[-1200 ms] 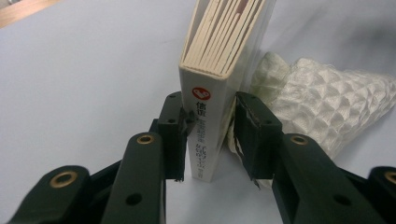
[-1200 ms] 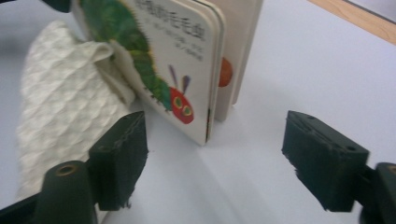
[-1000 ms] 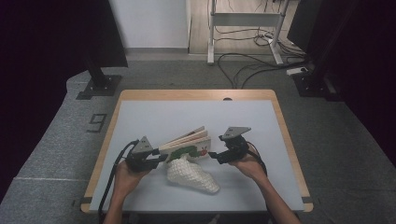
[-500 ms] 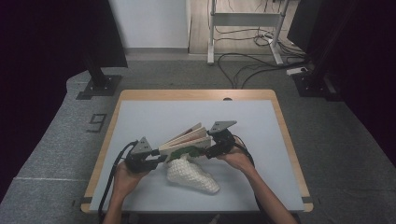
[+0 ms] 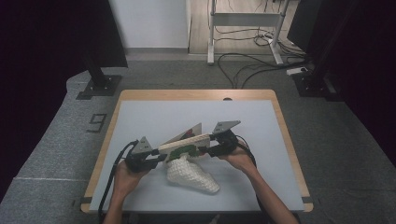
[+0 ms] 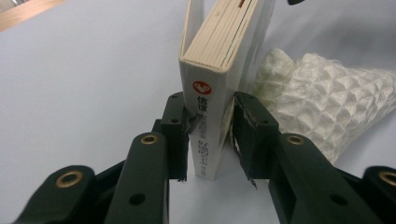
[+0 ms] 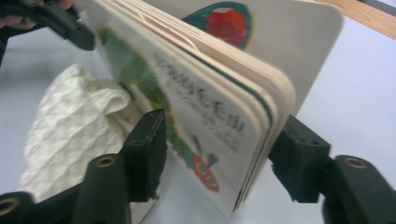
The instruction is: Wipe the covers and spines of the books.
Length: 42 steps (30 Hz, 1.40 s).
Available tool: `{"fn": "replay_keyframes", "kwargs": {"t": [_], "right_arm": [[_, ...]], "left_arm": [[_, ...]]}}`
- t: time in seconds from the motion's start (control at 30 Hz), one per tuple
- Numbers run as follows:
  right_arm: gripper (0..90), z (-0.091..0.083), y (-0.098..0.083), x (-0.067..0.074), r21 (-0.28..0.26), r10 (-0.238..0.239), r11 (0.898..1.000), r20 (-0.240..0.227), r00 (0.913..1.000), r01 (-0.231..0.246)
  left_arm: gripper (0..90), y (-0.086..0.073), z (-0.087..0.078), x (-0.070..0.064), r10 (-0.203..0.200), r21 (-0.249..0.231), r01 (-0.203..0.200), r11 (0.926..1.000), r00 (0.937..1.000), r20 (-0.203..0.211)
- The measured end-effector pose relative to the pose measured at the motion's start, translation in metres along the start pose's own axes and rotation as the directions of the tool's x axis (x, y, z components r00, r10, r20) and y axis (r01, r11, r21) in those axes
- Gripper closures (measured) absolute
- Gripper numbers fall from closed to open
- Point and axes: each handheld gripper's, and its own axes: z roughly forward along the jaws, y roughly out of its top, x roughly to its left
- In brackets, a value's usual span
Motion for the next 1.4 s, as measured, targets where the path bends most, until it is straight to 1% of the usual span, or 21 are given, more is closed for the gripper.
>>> {"fn": "replay_keyframes", "kwargs": {"t": [0.1, 0.2, 0.27, 0.47, 0.6, 0.67, 0.73, 0.8, 0.9, 0.97, 1.03, 1.13, 1.2, 1.27, 1.33, 1.4], "right_arm": [[46.6, -0.002, 0.002, 0.006, 0.029, -0.037, 0.999, 0.035, 0.9987, 0.036], [54.6, -0.004, 0.001, 0.005, 0.030, -0.027, 0.999, 0.045, 0.9986, 0.026], [56.9, -0.005, 0.000, 0.003, 0.024, -0.018, 1.000, 0.042, 0.9989, 0.017], [57.9, -0.005, 0.000, 0.004, 0.022, -0.019, 1.000, 0.051, 0.9985, 0.018], [57.9, -0.005, 0.000, 0.004, 0.028, -0.017, 1.000, 0.051, 0.9986, 0.015], [57.7, -0.005, 0.001, 0.004, 0.029, -0.015, 0.999, 0.052, 0.9985, 0.014], [57.1, -0.004, 0.001, 0.004, 0.029, -0.016, 0.999, 0.054, 0.9984, 0.014], [56.7, -0.004, 0.001, 0.004, 0.030, -0.013, 0.999, 0.057, 0.9983, 0.012], [56.2, -0.004, 0.002, 0.004, 0.032, -0.012, 0.999, 0.057, 0.9983, 0.010], [56.0, -0.004, 0.002, 0.004, 0.034, -0.012, 0.999, 0.056, 0.9983, 0.010], [55.4, -0.003, 0.002, 0.004, 0.037, -0.011, 0.999, 0.056, 0.9984, 0.009], [54.9, -0.003, 0.002, 0.004, 0.036, -0.010, 0.999, 0.057, 0.9983, 0.008], [54.9, -0.003, 0.002, 0.004, 0.037, -0.011, 0.999, 0.056, 0.9984, 0.009], [54.9, -0.003, 0.002, 0.004, 0.037, -0.010, 0.999, 0.055, 0.9984, 0.008], [54.7, -0.003, 0.002, 0.005, 0.037, -0.010, 0.999, 0.057, 0.9983, 0.008], [54.6, -0.003, 0.002, 0.005, 0.039, -0.012, 0.999, 0.058, 0.9983, 0.009]], "left_arm": [[66.1, 0.000, 0.000, 0.001, -0.006, 0.001, 0.006, 1.0000, 1.0000, 0.007], [64.8, 0.000, 0.000, 0.000, -0.008, 0.001, 0.008, 1.0000, 1.0000, 0.004], [59.9, -0.001, -0.001, 0.000, -0.012, 0.004, 0.012, 0.9999, 0.9999, -0.006], [45.9, -0.008, -0.009, 0.001, -0.051, -0.004, 0.051, 0.9987, 0.9985, -0.016], [36.1, -0.012, -0.018, -0.005, -0.057, -0.013, 0.058, 0.9983, 0.9983, 0.014], [30.8, -0.012, -0.021, -0.010, -0.050, -0.014, 0.051, 0.9986, 0.9982, 0.032], [28.3, -0.011, -0.024, -0.017, -0.037, -0.016, 0.038, 0.9992, 0.9981, 0.048], [26.0, -0.009, -0.026, -0.022, -0.023, -0.027, 0.026, 0.9993, 0.9961, 0.085], [24.4, -0.006, -0.025, -0.030, -0.002, -0.041, 0.008, 0.9991, 0.9908, 0.135], [23.2, -0.002, -0.023, -0.035, 0.010, -0.042, -0.003, 0.9991, 0.9889, 0.149], [21.6, 0.003, -0.019, -0.041, 0.023, -0.045, -0.016, 0.9989, 0.9855, 0.168], [18.4, 0.009, -0.009, -0.048, 0.041, -0.034, -0.036, 0.9988, 0.9821, 0.184], [15.6, 0.012, 0.000, -0.053, 0.054, -0.021, -0.051, 0.9985, 0.9823, 0.179], [14.9, 0.014, 0.008, -0.056, 0.059, -0.007, -0.058, 0.9983, 0.9820, 0.180], [15.1, 0.015, 0.016, -0.057, 0.056, 0.013, -0.059, 0.9982, 0.9804, 0.189], [15.1, 0.016, 0.023, -0.057, 0.051, 0.015, -0.055, 0.9984, 0.9805, 0.190]]}}
